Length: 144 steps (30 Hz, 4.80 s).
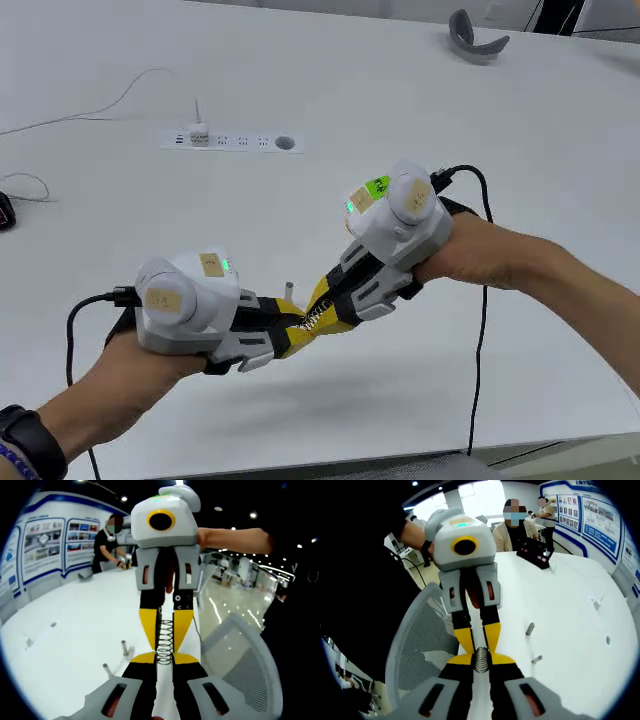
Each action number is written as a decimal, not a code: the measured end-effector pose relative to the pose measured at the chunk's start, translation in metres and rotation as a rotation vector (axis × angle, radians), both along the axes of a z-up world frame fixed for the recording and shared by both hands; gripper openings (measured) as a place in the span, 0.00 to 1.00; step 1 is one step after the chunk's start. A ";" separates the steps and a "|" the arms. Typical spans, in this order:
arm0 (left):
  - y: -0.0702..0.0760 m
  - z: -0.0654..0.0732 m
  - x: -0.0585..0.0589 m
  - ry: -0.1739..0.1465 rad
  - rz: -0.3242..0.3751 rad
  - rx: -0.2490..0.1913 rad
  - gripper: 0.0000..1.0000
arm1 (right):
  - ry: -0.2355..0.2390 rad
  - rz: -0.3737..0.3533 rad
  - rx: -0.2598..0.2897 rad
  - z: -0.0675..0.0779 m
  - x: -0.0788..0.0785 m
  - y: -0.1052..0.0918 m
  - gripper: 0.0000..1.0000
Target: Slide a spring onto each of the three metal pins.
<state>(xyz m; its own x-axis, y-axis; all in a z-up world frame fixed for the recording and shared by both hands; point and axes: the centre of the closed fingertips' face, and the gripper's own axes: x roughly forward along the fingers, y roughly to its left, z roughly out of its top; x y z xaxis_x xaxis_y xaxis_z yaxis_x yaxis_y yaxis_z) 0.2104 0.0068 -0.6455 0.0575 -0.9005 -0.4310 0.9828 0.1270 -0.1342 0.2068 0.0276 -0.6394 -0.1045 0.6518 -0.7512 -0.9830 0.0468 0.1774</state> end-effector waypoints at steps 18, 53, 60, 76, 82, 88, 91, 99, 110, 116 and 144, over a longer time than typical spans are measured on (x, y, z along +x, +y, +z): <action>0.021 -0.023 0.005 0.029 0.090 0.042 0.18 | -0.014 -0.085 -0.024 -0.013 0.004 -0.018 0.13; 0.109 -0.050 0.037 0.044 0.376 0.110 0.42 | -0.046 -0.214 -0.196 -0.070 0.038 -0.045 0.12; 0.129 -0.052 0.041 0.053 0.436 0.122 0.48 | -0.045 -0.227 -0.222 -0.080 0.049 -0.046 0.13; 0.155 -0.059 0.043 0.094 0.525 0.120 0.56 | -0.066 -0.245 -0.246 -0.082 0.087 -0.039 0.13; 0.159 -0.061 0.042 0.105 0.540 0.119 0.57 | -0.072 -0.238 -0.250 -0.084 0.098 -0.033 0.13; 0.162 -0.061 0.042 0.111 0.549 0.117 0.58 | -0.077 -0.225 -0.256 -0.086 0.105 -0.027 0.13; 0.165 -0.060 0.042 0.114 0.557 0.115 0.57 | -0.077 -0.220 -0.260 -0.088 0.108 -0.025 0.13; 0.171 -0.058 0.041 0.117 0.574 0.112 0.57 | -0.073 -0.201 -0.272 -0.095 0.113 -0.018 0.13; 0.178 -0.059 0.043 0.123 0.588 0.107 0.57 | -0.067 -0.186 -0.286 -0.101 0.116 -0.013 0.13; 0.181 -0.062 0.042 0.128 0.590 0.109 0.56 | -0.065 -0.168 -0.300 -0.106 0.115 -0.010 0.13; 0.183 -0.063 0.042 0.129 0.594 0.110 0.55 | -0.088 -0.128 -0.323 -0.119 0.115 -0.003 0.13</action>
